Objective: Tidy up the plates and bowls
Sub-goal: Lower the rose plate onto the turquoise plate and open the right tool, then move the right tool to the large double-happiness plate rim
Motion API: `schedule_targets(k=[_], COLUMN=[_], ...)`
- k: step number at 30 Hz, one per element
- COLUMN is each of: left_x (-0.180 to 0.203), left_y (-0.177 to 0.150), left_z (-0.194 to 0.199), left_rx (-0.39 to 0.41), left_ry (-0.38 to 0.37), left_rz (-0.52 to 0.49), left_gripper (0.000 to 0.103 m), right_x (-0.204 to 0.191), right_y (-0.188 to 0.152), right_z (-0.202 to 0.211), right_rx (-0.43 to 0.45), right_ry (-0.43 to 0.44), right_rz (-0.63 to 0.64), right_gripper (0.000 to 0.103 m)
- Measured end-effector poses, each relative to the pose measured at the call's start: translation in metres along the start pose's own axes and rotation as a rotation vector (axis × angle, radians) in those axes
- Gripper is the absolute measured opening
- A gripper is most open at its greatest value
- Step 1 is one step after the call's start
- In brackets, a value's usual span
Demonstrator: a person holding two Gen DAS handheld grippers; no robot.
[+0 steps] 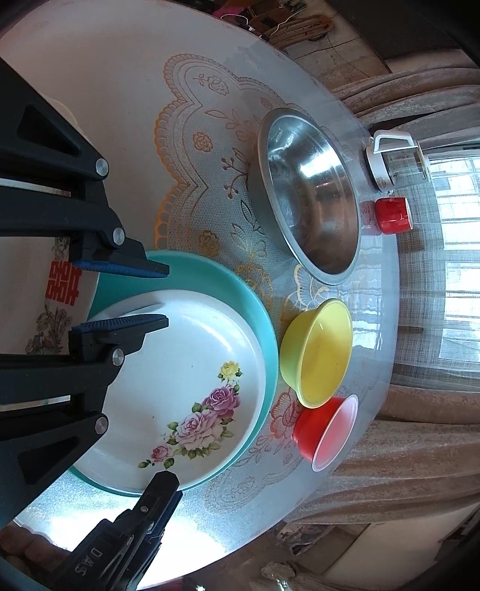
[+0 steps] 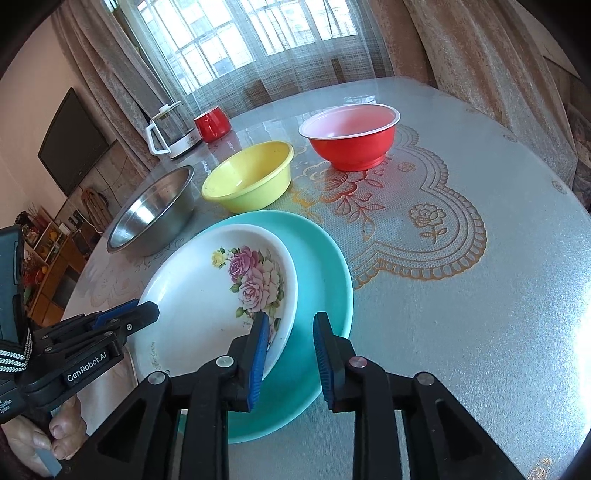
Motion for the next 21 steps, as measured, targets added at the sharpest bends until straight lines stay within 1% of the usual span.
schedule_targets(k=[1, 2, 3, 6, 12, 18, 21], left_x=[-0.001, -0.002, -0.002, -0.004, -0.009, -0.015, -0.019], left_y=[0.000, 0.000, 0.000, -0.001, -0.005, -0.011, -0.015], left_z=[0.001, 0.002, 0.003, 0.008, 0.017, 0.026, 0.030], left_rx=[0.004, 0.007, 0.011, 0.027, 0.047, 0.071, 0.081], left_ry=[-0.002, -0.006, -0.007, -0.003, -0.016, -0.014, -0.005], left_rz=[0.002, 0.004, 0.008, 0.012, 0.033, 0.052, 0.054], left_gripper=[0.021, 0.021, 0.021, 0.021, 0.021, 0.021, 0.021], right_x=[-0.003, -0.006, -0.009, -0.013, -0.014, -0.014, -0.015], right_y=[0.000, -0.001, -0.001, -0.001, -0.001, -0.001, -0.002], right_z=[0.000, 0.000, 0.000, -0.001, -0.002, -0.003, -0.005], right_rx=[0.008, 0.012, 0.015, 0.025, 0.025, 0.022, 0.018], right_ry=[-0.008, -0.010, -0.018, -0.054, -0.068, -0.079, -0.077], right_rz=[0.013, 0.026, 0.038, 0.067, 0.068, 0.058, 0.057], right_gripper=[0.023, 0.018, 0.015, 0.015, 0.015, 0.015, 0.018])
Point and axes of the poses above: each gripper's, at about its wrist camera, not at the fingertips, and z roughly against the way its jaws point, x to its right, y to its top, the point moved 4 cm from there along -z, roughly the way its jaws point, and after that the axes turned 5 degrees about -z, right-handed, at the moved point
